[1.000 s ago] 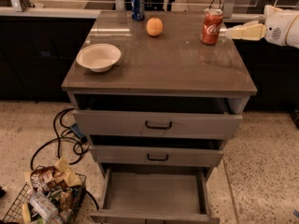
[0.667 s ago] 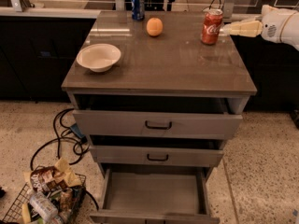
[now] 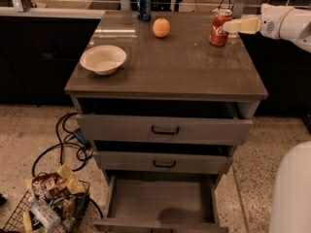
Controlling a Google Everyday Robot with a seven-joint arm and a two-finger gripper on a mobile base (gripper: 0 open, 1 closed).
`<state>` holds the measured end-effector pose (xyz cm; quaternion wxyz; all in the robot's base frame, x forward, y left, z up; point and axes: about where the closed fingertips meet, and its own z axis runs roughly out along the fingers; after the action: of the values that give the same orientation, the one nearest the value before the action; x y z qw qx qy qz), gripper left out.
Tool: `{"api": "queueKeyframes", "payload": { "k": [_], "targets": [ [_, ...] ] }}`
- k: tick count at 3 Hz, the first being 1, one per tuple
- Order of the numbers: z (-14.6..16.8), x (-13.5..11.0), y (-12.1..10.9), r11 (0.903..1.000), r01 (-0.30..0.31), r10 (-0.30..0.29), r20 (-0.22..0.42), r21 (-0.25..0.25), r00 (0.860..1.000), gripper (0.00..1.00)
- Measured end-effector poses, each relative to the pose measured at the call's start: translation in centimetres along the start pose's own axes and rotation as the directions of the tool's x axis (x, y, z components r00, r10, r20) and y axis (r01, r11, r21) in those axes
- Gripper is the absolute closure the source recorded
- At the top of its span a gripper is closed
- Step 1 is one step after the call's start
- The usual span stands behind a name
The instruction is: Place coke can into paper bowl
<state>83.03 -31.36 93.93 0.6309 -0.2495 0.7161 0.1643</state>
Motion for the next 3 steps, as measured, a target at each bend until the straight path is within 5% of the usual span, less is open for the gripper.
{"api": "queueKeyframes", "payload": {
  "k": [3],
  "targets": [
    [6.9,1.6,2.2,0.9926,-0.077,0.08,0.029,-0.094,0.996,0.0]
  ]
}}
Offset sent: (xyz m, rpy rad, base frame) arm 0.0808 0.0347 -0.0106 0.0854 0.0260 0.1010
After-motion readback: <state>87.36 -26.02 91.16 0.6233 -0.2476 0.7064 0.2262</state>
